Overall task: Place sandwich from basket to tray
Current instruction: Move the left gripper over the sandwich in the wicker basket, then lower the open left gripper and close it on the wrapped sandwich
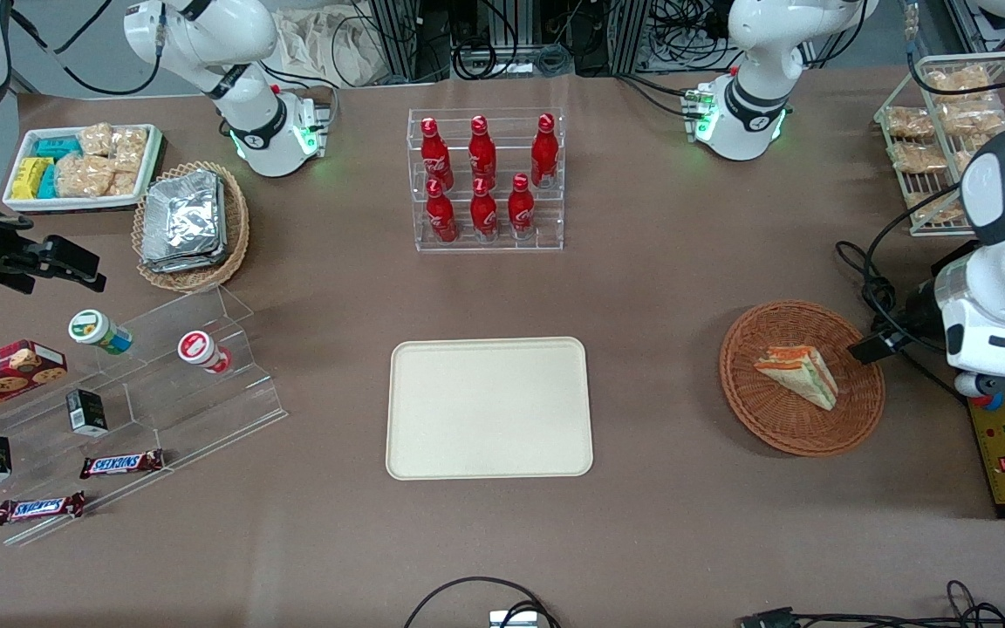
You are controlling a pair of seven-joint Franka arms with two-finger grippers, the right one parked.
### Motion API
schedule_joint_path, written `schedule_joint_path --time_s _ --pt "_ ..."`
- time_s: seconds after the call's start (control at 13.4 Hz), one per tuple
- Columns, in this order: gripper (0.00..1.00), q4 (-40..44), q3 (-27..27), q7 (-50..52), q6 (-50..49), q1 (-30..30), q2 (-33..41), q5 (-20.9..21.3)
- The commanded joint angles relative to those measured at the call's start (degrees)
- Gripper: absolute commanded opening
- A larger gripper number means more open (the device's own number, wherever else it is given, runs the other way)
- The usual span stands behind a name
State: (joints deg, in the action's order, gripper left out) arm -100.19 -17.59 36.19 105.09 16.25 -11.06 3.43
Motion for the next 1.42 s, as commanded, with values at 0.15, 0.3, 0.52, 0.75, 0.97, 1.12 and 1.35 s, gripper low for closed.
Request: schedule_joint_path --time_s 0.15,0.3,0.52,0.75,0.97,1.12,1.35 --pt "1.0 -8.5 -0.3 10.9 5.7 1.5 1.3 0.3" --pt "1.0 -9.1 -0.3 12.1 5.8 1.6 1.0 0.2" --pt "1.0 -9.2 -0.3 16.0 8.0 1.5 -1.8 0.3" --pt "1.0 -9.3 -0.3 19.8 11.2 1.4 -4.2 0.7" --pt "1.0 -9.2 -0.3 20.1 11.7 1.1 -6.2 0.7" --pt "1.0 -9.3 -0.3 20.1 12.3 0.9 -7.2 0.8" --pt "1.0 -9.3 -0.3 20.1 13.4 0.9 -8.5 0.9"
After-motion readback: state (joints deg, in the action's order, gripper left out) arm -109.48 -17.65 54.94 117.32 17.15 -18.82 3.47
